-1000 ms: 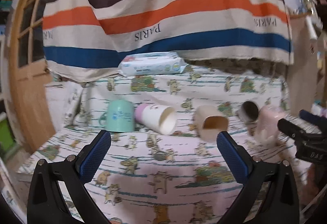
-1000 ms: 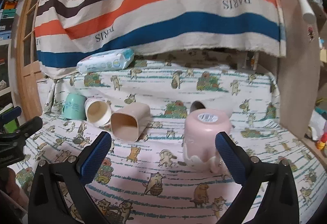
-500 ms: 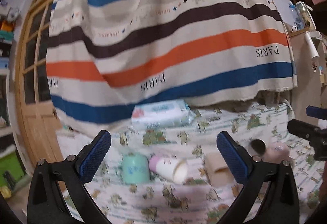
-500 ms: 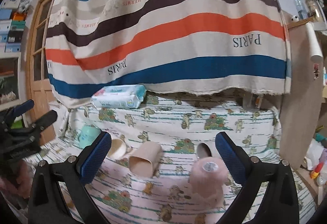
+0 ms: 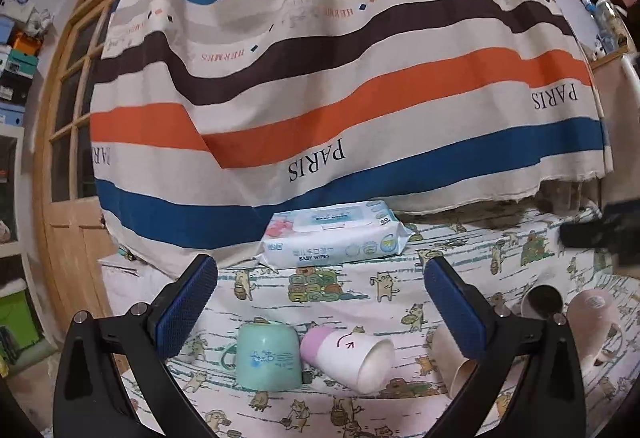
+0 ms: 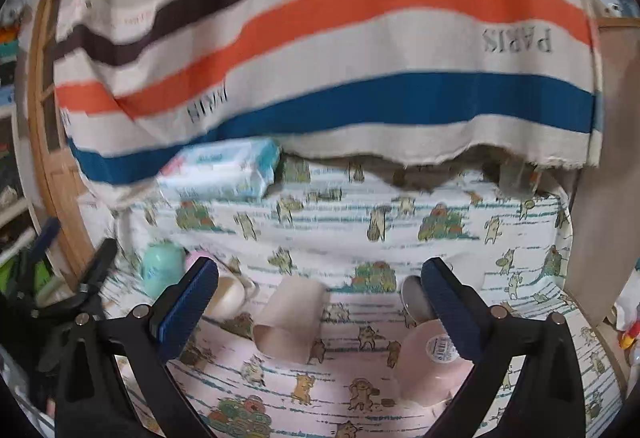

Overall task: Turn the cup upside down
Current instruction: 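Move the right gripper down toward the beige square cup lying on its side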

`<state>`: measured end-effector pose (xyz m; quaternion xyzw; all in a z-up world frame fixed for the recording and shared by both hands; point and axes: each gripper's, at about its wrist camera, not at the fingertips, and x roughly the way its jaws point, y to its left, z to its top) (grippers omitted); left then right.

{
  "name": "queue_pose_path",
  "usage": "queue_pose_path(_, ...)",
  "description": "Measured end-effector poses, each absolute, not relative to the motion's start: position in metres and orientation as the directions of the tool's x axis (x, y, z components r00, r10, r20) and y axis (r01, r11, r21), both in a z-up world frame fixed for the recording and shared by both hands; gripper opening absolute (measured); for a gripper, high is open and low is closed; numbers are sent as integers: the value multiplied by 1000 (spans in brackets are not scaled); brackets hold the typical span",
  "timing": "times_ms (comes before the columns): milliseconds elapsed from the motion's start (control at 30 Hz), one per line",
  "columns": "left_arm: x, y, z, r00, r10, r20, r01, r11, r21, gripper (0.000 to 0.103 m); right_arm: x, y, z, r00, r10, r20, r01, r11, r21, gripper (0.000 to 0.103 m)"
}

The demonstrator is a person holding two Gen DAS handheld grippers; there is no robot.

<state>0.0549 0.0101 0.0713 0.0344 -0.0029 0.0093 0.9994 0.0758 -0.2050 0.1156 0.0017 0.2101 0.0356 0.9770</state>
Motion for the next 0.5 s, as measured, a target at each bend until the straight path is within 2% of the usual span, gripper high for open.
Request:
queue_pose_path(67,60,14,69,1000,-1,-23,2,999,38,103,94,-200,108,889,77,-452,-76,997,20,102)
queue_pose_path(133,71,18,64,993,-35,-110,35,999,-9,103,114,-197,101,853,103,-512,-94,995,44,102)
queue_pose_path(267,95,23,51,958,-94,-270,70,993,-99,103,150,-190,84,770,140,-622,-112,990,84,93)
queue_pose_path(500,122,27,27,917,-104,-385,51,988,-145,103,212,-178,53,585,174,-792,-73,984,162,87)
